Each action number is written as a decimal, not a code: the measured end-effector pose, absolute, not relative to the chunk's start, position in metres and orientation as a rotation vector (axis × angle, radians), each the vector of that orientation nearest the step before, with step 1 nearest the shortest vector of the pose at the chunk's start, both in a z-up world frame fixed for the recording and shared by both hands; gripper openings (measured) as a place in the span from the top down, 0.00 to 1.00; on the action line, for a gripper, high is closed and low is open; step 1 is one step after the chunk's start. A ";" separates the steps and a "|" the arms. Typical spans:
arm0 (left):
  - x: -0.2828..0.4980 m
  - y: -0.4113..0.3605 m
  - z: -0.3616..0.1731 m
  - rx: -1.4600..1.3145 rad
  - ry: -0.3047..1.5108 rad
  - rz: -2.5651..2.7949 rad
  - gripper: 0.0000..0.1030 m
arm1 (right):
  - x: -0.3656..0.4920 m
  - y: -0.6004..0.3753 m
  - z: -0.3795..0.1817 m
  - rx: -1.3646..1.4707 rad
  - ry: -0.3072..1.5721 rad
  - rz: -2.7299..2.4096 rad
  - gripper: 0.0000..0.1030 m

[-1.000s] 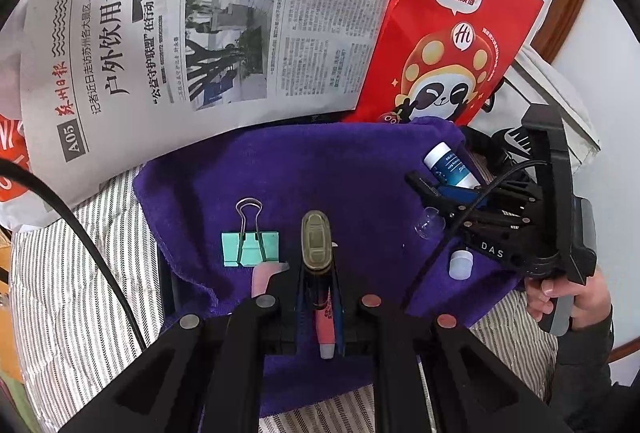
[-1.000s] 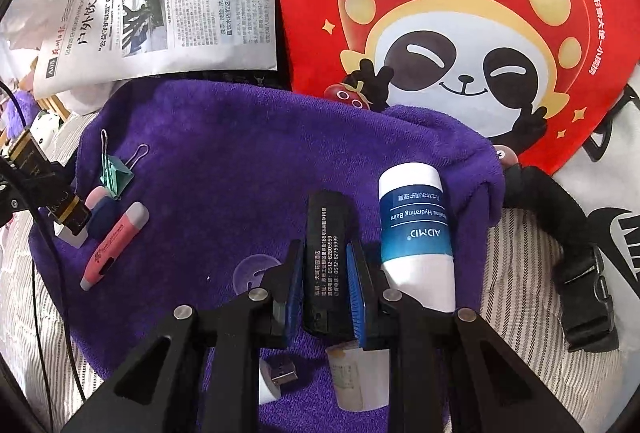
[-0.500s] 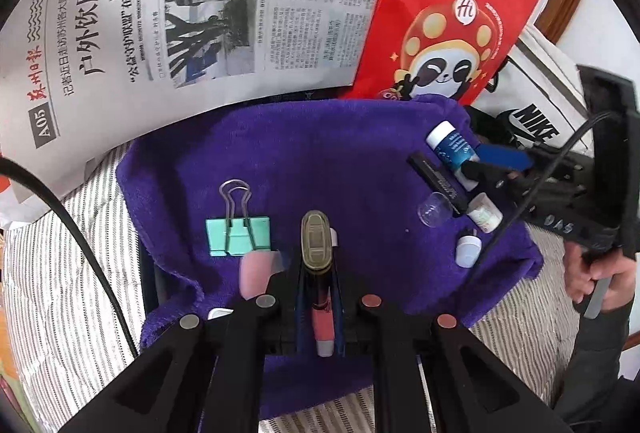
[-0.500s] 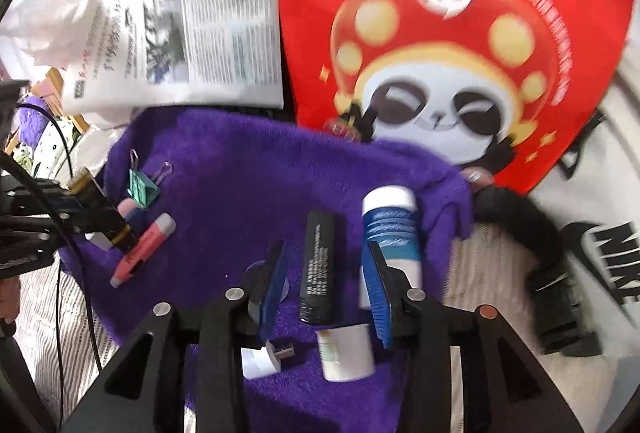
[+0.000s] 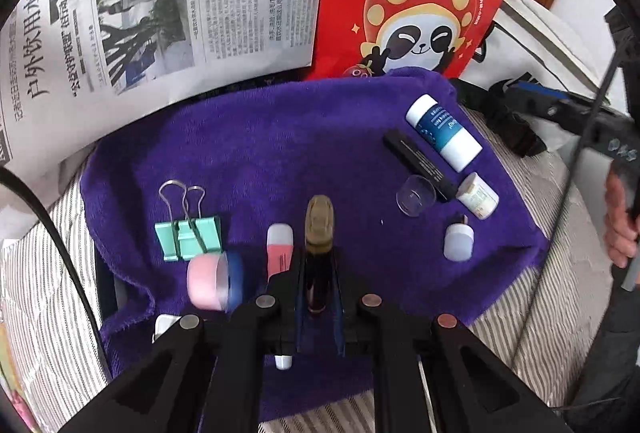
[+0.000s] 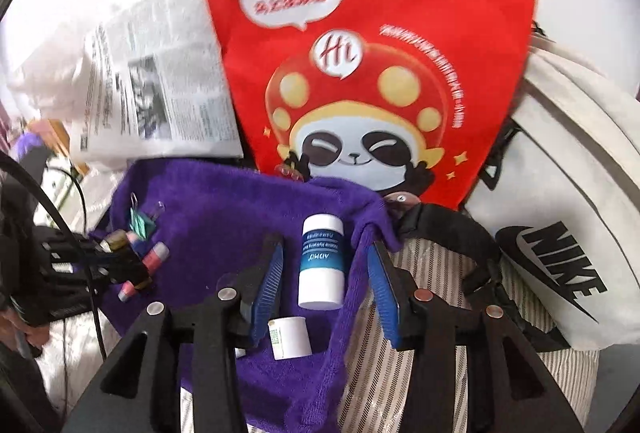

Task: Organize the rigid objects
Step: 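Lower the box beside the pink marker and open the left gripper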

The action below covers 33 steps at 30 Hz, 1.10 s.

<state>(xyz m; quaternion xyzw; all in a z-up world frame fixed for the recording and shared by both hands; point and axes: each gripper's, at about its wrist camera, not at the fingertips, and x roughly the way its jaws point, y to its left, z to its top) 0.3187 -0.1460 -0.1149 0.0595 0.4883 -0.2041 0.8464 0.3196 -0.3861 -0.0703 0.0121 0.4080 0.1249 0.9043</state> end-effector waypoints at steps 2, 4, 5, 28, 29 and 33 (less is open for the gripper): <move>0.321 -0.148 -0.117 0.119 1.018 -0.416 0.89 | 0.317 -0.388 -0.067 0.028 0.828 0.260 0.57; 0.325 -0.149 -0.120 0.100 1.012 -0.409 0.89 | 0.315 -0.390 -0.066 0.033 0.823 0.257 0.57; 0.327 -0.148 -0.122 0.085 1.011 -0.403 0.89 | 0.315 -0.393 -0.066 0.042 0.823 0.256 0.57; 0.322 -0.178 -0.145 0.190 1.046 -0.384 0.87 | 0.313 -0.400 -0.061 0.048 0.830 0.272 0.57; 0.322 -0.179 -0.145 0.189 1.046 -0.383 0.85 | 0.313 -0.401 -0.061 0.051 0.831 0.273 0.56; 0.314 -0.180 -0.145 0.181 1.062 -0.387 0.70 | 0.312 -0.400 -0.060 0.058 0.836 0.280 0.55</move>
